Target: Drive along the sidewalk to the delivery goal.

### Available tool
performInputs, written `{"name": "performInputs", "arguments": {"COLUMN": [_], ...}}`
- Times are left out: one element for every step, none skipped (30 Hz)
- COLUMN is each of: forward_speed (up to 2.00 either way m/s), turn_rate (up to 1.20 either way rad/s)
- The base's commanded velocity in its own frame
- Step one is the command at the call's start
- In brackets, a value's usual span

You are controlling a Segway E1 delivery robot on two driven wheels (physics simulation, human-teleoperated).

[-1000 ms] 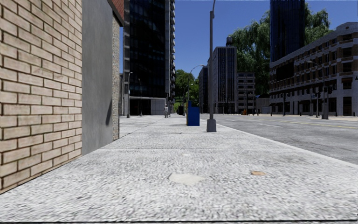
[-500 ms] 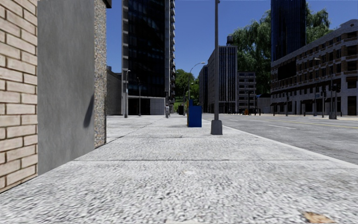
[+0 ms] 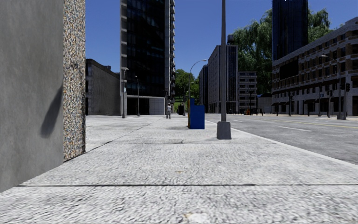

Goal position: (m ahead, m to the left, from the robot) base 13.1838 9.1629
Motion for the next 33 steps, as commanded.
{"name": "performInputs", "arguments": {"forward_speed": [2.0,2.0,2.0,2.0,2.0,2.0,2.0,2.0,2.0,2.0,2.0,2.0,2.0,2.0,2.0,2.0,2.0,2.0,2.0,2.0,2.0,2.0,2.0,2.0,2.0,2.0,2.0,2.0,2.0,2.0,2.0,2.0,2.0], "turn_rate": [0.22,0.24,0.28,0.28,0.36,0.37,0.38,0.38,0.38,0.38,0.38,0.38,0.38,0.38,0.38,0.38,0.38,0.38,0.38,0.38,0.38,0.38,0.38,0.38,0.38,0.38,0.38,0.38,0.38,0.38,0.38,0.38,0.38]}}
